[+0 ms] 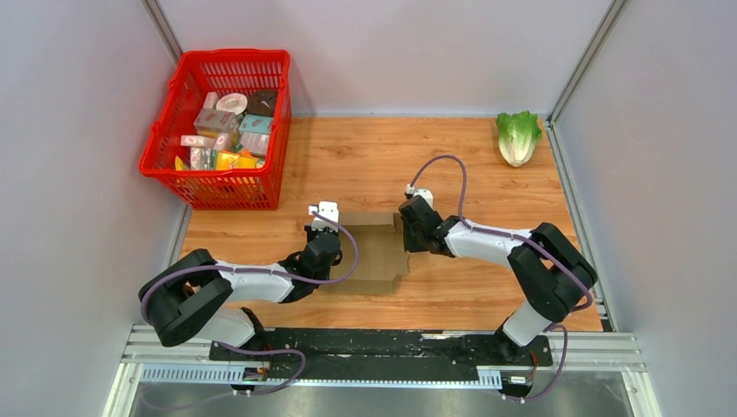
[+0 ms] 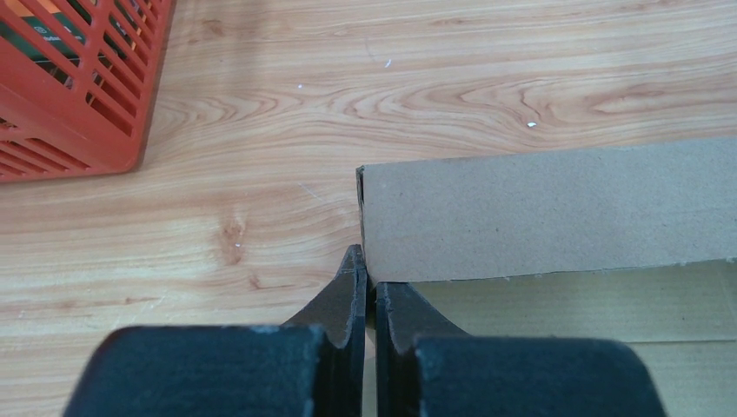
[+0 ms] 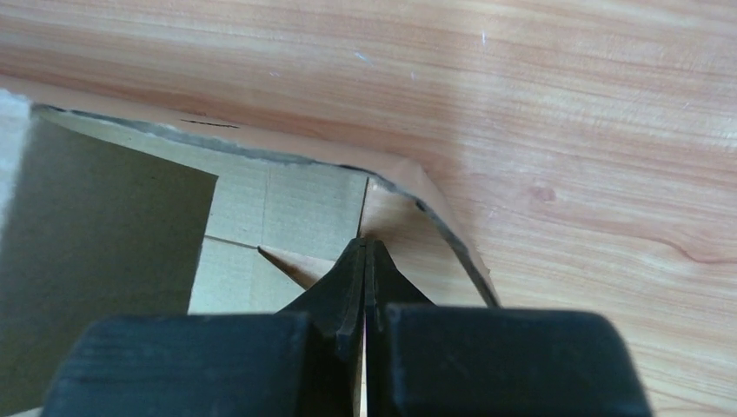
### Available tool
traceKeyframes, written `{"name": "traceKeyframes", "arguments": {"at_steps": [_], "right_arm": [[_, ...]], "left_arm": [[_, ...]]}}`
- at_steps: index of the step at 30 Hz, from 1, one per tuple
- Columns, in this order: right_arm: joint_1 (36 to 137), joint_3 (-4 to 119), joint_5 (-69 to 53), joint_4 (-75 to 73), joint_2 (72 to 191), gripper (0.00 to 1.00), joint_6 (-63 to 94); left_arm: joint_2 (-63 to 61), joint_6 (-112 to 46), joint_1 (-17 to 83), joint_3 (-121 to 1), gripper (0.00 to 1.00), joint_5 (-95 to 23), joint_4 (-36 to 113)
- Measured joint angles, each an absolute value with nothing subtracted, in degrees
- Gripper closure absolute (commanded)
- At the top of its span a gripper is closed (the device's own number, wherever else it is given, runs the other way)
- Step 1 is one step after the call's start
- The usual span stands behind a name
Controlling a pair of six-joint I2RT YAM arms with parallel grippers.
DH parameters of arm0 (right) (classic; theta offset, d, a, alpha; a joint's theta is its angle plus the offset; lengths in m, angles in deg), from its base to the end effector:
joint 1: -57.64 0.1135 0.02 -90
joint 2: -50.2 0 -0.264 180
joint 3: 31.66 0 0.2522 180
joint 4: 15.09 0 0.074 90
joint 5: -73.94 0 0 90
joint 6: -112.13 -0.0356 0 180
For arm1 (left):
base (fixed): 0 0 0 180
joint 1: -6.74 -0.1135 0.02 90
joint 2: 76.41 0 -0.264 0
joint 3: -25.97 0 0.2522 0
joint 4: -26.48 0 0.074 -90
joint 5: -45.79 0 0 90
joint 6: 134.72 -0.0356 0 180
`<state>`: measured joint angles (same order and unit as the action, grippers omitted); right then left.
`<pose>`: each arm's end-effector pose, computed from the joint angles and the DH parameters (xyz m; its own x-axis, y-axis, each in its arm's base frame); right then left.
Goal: Fold the paper box
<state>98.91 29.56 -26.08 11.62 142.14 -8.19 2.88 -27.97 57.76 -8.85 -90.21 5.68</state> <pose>0.2329 0.1962 0.1566 -0.8391 -0.0750 -0.5387 -0.1802 0.9729 0.1452 0.1717 -0.1715 0.1566 -0.2780 0.0253 -0.9602 0.0475 0.9988 0.0126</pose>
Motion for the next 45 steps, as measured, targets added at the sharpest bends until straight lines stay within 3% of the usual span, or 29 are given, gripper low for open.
{"name": "traceKeyframes", "arguments": {"at_steps": [24,45], "right_arm": [[100.0,29.0,-32.9,11.7,139.8,1.00,-10.2],[100.0,27.2,-16.8,-2.8,139.7,1.00,-12.0]], "left_arm": [[0.8,-26.2,58.0,-8.2,1.00,-90.9,8.0],[-0.9,-24.3,58.2,-7.6,1.00,-90.8,9.7]]}}
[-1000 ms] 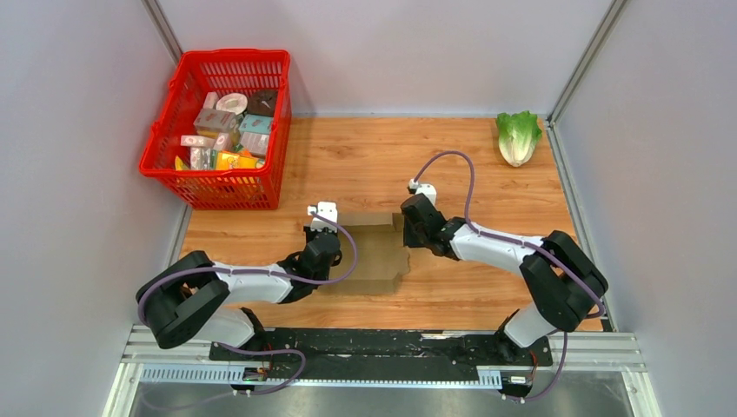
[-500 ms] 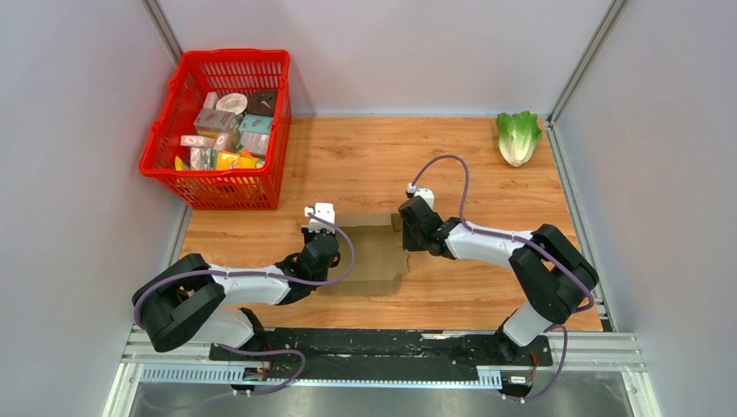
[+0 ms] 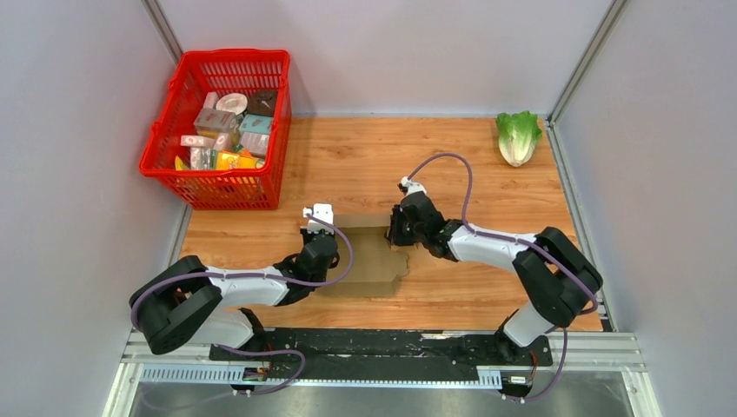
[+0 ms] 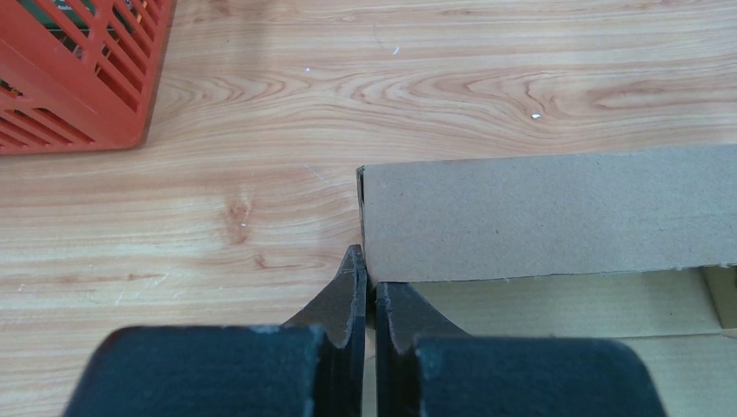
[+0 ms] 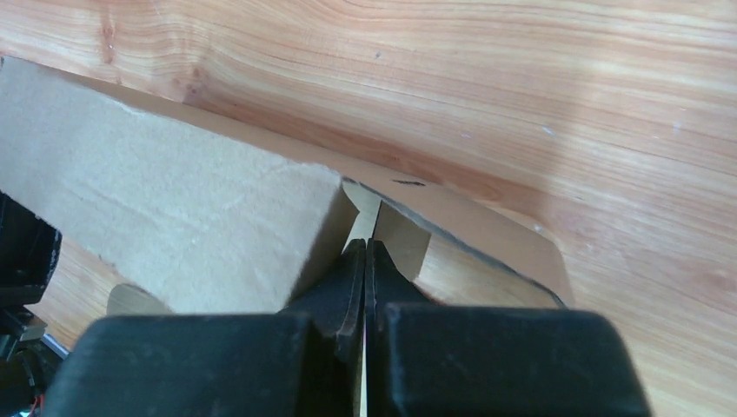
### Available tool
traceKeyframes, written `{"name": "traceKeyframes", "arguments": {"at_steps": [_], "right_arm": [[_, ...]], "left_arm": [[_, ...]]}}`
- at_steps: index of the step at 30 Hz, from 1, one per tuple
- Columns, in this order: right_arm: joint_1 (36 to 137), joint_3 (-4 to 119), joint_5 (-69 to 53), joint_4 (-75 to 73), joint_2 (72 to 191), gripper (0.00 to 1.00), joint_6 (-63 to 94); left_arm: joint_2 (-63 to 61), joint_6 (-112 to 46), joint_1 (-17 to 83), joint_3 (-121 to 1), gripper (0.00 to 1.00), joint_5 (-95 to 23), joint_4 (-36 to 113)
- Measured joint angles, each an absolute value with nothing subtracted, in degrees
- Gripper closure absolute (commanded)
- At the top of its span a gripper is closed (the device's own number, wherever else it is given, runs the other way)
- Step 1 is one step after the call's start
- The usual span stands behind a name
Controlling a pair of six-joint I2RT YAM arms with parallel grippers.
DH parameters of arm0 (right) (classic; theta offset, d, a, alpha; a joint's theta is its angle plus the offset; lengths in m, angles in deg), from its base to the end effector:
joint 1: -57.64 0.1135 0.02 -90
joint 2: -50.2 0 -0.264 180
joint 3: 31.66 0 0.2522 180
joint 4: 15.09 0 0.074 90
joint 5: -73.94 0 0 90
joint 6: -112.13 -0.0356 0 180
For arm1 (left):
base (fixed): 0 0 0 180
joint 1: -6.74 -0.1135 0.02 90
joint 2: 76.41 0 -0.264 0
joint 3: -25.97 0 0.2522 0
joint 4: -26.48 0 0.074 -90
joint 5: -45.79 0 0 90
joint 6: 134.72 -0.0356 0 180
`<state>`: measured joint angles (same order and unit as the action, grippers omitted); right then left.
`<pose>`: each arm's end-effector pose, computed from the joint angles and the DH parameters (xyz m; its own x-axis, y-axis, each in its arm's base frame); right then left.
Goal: Fold the paper box
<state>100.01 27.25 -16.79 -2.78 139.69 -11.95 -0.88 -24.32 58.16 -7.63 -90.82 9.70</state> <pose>0.2331 0.2120 0.1746 -0.7902 0.0376 -0.6117 -0.2707 0.8741 0.4034 0.1641 -0.1643 0.1588 -0.2926 -0.0172 -0.9561 0.0265 0.9993 -0.0261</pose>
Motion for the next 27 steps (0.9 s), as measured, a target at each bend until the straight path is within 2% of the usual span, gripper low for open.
{"name": "traceKeyframes", "arguments": {"at_steps": [8,16,20,21,25,26,27], "right_arm": [[99.9,28.3,-15.1,-6.7,144.6,1.00,-15.1],[100.0,28.5,-16.0,-4.0,143.1,0.98,-15.5],[100.0,28.3,-17.5,3.9,136.8,0.85,-14.7],[100.0,28.2,-17.7,6.3,134.6,0.79,-14.5],[100.1,28.0,-19.1,14.2,125.9,0.63,-13.9],[100.1,28.0,-19.7,16.1,123.9,0.58,-13.7],[100.1,28.0,-20.7,17.7,122.3,0.49,-13.3]], "left_arm": [[-0.9,-24.1,58.4,-7.6,1.00,-91.7,10.1],[-0.9,-24.0,58.5,-7.6,1.00,-91.8,10.0],[-0.9,-24.0,58.7,-7.5,1.00,-92.1,9.9],[-0.9,-24.0,58.7,-7.5,1.00,-92.1,9.9],[-0.9,-24.1,58.8,-7.1,1.00,-92.3,9.1],[-0.9,-24.2,58.8,-7.0,1.00,-92.3,8.9],[-0.9,-24.3,58.8,-7.0,1.00,-92.3,8.8]]}}
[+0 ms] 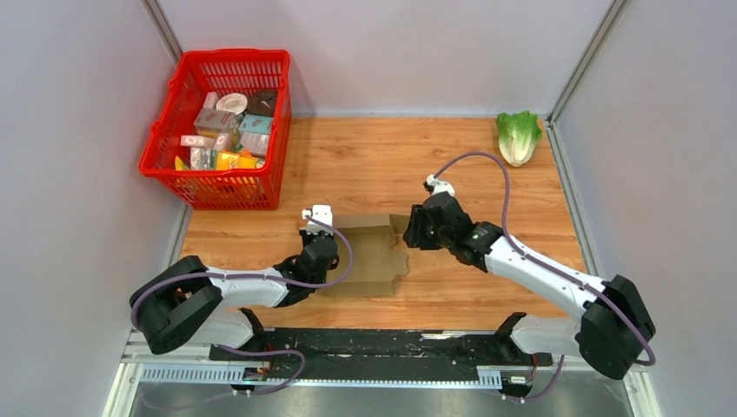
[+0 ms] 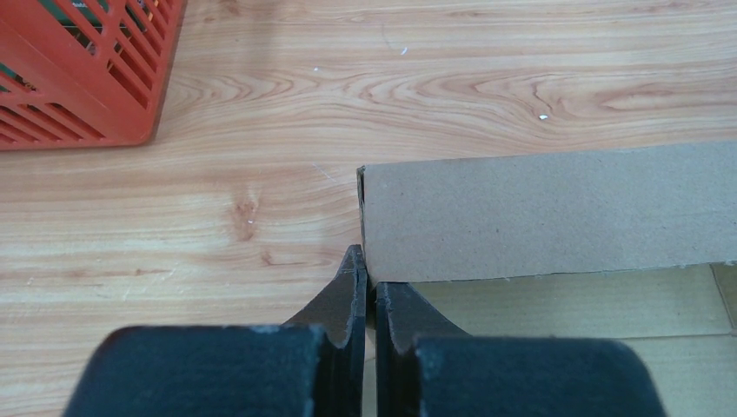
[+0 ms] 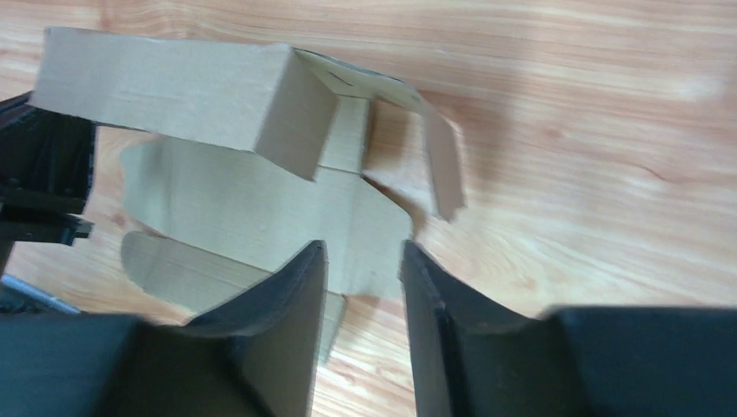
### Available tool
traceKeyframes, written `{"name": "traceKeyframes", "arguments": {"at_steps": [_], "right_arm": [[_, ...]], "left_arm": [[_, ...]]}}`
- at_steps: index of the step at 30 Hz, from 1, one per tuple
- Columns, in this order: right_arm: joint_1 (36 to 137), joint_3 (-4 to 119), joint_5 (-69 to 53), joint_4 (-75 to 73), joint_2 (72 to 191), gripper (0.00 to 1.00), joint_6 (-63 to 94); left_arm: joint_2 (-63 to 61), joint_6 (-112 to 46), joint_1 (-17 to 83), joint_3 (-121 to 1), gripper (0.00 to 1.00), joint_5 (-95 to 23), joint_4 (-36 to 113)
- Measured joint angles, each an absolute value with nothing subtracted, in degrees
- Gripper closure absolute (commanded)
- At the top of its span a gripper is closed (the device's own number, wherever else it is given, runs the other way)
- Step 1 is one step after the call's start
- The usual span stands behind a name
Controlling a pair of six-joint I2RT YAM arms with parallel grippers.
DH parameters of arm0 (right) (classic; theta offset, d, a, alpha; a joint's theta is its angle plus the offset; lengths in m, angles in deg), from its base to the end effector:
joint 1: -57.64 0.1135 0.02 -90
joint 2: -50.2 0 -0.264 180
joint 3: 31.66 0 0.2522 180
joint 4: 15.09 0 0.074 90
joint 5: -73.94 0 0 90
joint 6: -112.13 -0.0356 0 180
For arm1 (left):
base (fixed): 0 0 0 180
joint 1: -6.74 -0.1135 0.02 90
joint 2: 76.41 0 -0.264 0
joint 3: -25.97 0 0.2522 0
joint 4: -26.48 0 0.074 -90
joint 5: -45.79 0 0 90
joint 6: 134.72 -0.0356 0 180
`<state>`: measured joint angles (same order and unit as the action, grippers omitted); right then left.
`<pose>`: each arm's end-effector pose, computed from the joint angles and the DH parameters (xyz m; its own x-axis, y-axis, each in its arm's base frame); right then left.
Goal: Fold the paper box
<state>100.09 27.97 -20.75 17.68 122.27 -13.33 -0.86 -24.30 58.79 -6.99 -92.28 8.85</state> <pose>0.1954 0.1748 0.2327 -0.7921 0.0590 -0.6075 -0.2095 0.9086 0.3614 0.1614 -0.1639 0.1572 -0.2823 -0.0171 -0.9592 0.0145 0.9996 -0.0221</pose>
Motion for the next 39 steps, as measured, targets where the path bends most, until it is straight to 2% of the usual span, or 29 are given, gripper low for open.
{"name": "traceKeyframes", "arguments": {"at_steps": [3,8,15,29,32,39], "right_arm": [[100.0,28.0,-24.4,22.4,118.8,0.36,-12.0],[98.5,27.1,-27.9,24.3,118.5,0.37,-9.1],[98.2,22.6,-26.8,19.9,122.0,0.56,-5.5],[100.2,23.6,-25.8,13.0,125.0,0.95,-5.3],[101.6,23.8,-25.9,12.8,125.5,1.00,-6.5],[107.4,25.9,-28.3,14.2,125.9,1.00,-8.0]], "left_arm": [[-0.9,-24.5,58.8,-6.9,1.00,-92.3,8.7],[-0.9,-24.7,58.8,-6.9,1.00,-92.3,8.6],[-0.9,-25.0,58.8,-6.6,1.00,-92.2,7.9],[-0.1,-26.0,58.8,-6.3,1.00,-92.3,6.3],[0.5,-26.1,58.9,-6.3,1.00,-92.4,5.3],[1.1,-26.2,58.9,-6.3,1.00,-94.3,5.0]]}}
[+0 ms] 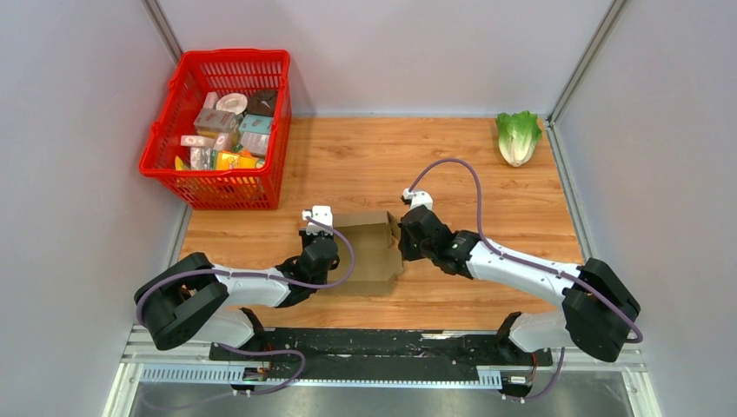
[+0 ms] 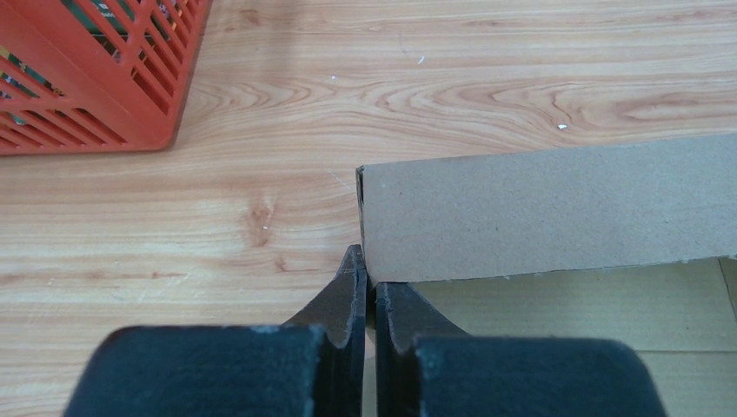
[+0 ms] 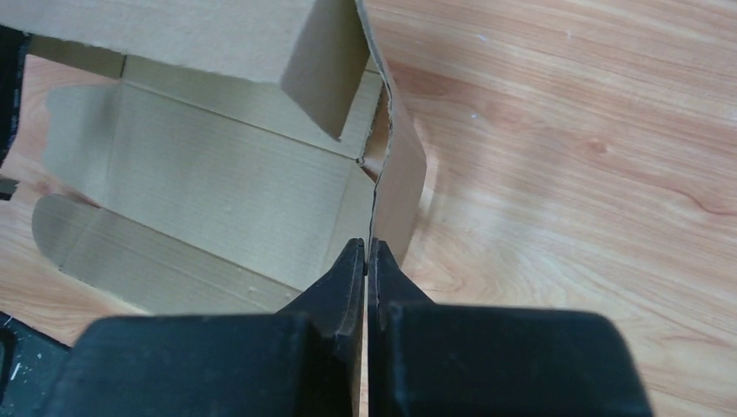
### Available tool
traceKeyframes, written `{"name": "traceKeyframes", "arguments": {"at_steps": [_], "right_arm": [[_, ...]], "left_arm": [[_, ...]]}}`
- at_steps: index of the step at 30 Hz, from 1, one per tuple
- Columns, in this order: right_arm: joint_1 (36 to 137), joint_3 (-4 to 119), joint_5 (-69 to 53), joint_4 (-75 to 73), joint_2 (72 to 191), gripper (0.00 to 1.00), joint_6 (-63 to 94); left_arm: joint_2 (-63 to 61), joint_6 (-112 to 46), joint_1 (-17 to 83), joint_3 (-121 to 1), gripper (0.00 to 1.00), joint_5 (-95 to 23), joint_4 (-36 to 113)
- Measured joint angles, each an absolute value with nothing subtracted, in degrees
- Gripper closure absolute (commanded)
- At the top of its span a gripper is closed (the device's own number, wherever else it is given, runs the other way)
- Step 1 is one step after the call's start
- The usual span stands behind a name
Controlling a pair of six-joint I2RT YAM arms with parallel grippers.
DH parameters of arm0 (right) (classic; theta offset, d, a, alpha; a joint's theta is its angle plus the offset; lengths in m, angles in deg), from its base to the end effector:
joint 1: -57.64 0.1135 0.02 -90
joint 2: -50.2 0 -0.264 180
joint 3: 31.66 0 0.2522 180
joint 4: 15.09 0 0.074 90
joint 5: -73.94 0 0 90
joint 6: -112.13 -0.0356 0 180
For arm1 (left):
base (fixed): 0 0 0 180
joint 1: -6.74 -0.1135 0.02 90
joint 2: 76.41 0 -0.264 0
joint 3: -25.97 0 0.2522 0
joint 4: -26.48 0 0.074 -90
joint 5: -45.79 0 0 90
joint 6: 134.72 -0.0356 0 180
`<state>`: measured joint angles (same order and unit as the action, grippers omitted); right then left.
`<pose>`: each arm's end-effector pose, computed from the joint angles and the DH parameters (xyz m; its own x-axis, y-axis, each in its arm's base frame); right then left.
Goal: Fold the paper box
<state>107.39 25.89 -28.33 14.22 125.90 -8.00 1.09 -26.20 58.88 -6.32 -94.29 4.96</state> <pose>0.1789 0.1997 0.2106 -0.7395 -0.1144 -0.6634 -0.3258 0.9232 0.2040 0.1622 -0.1642 0.1533 -0.2578 -0.0004 -0.9662 -0.0066 1.0000 0.0013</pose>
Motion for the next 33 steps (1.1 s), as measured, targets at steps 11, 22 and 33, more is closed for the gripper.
{"name": "traceKeyframes", "arguments": {"at_steps": [11,22,33], "right_arm": [[109.8,30.0,-27.8,15.9,128.7,1.00,-10.1],[109.8,30.5,-31.5,19.8,127.6,0.68,-6.7],[109.4,26.9,-32.3,19.3,123.7,0.44,-5.5]], "left_arm": [[1.5,-26.7,60.0,-6.3,1.00,-95.6,4.8],[1.5,-27.1,60.3,-6.3,1.00,-95.7,4.9],[1.2,-27.0,60.6,-6.3,1.00,-95.6,5.2]]}}
